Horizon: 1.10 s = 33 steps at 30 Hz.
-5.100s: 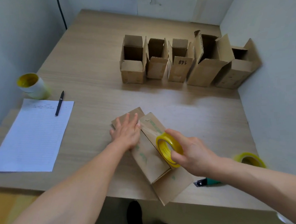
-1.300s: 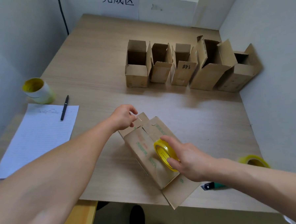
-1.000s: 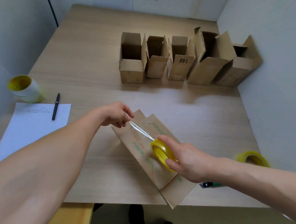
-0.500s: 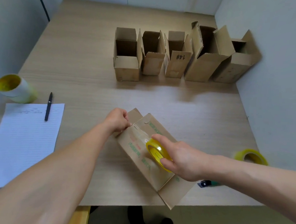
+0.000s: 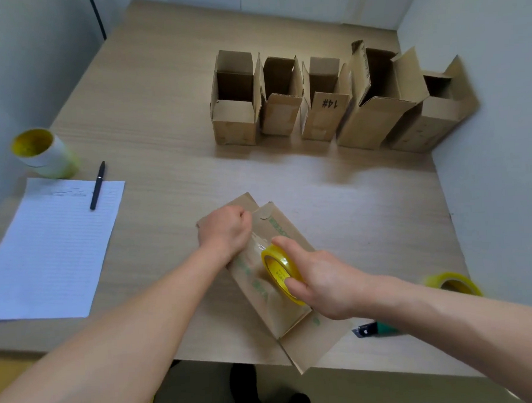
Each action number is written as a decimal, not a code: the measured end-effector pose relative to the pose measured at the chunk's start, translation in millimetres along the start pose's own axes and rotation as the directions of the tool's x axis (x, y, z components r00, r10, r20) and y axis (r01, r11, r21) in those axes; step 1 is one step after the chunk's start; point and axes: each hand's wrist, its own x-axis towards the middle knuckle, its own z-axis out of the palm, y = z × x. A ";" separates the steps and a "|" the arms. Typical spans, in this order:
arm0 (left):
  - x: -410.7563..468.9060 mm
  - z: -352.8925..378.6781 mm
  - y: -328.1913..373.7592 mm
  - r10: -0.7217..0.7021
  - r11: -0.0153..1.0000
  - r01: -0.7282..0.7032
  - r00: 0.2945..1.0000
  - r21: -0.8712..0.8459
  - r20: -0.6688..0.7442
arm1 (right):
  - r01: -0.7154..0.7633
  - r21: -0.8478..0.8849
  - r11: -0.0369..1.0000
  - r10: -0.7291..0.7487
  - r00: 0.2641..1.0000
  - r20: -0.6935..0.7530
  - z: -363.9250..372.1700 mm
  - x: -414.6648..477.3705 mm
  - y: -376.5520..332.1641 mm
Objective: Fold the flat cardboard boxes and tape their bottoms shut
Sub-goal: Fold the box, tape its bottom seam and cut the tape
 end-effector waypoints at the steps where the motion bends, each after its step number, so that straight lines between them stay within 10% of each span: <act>1: -5.5 4.4 4.2 -0.002 0.999 0.002 1.000 0.040 0.010 | 0.000 0.001 1.000 0.000 1.000 -0.004 1.5 -0.5 0.6; 33: -10.3 23.2 10.4 -0.020 0.966 0.032 0.999 0.256 -0.048 | -0.140 0.201 0.969 0.160 0.983 -0.085 53.3 -73.2 35.5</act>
